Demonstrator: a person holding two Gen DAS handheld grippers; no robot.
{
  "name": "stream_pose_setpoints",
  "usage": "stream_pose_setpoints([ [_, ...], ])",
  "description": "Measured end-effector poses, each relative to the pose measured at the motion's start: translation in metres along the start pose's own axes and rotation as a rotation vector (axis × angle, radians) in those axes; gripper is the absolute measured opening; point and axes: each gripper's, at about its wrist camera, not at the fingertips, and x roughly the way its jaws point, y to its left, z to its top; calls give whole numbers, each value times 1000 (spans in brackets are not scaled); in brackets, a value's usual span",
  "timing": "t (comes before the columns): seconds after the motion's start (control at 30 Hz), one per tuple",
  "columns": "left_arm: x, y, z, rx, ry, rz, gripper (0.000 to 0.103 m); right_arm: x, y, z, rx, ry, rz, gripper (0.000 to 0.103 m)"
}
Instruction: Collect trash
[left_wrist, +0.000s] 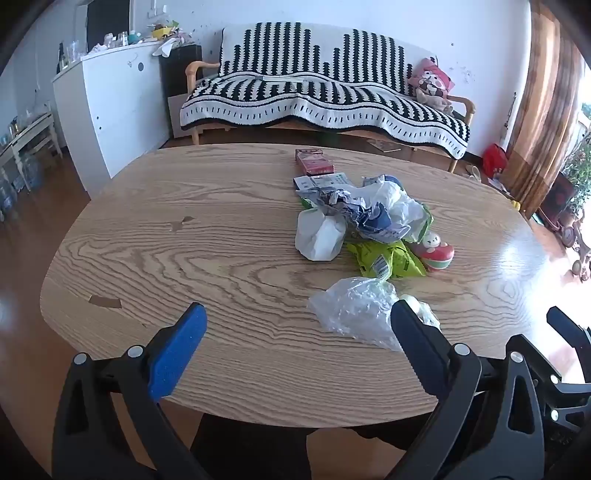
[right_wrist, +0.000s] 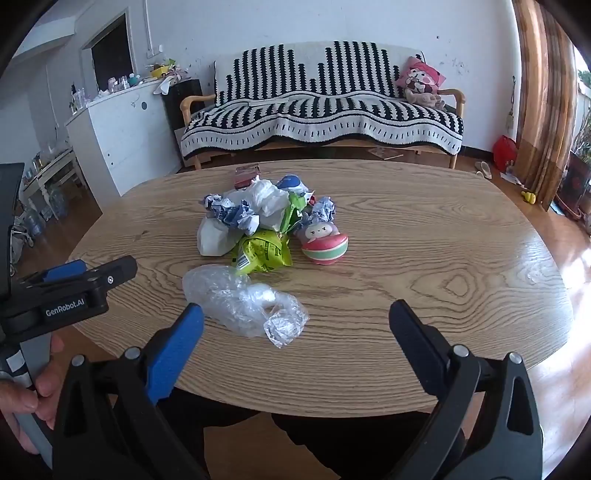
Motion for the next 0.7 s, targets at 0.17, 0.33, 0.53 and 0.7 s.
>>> stream_pose_setpoints([
  [0.17,1,-2,1,2,12,4,97,-1,0,3,2,2,8,97],
  [0.33,-1,-3,2,-5,6,-5,97,-2,0,5,1,3,12,97],
  [0.53,-3,-3,1,-8,5,-7,97,-2,1,5,3,6,15,97],
  [0.7,-3,-2,2,-6,9,-11,97,-2,0,4,3,8,18,97],
])
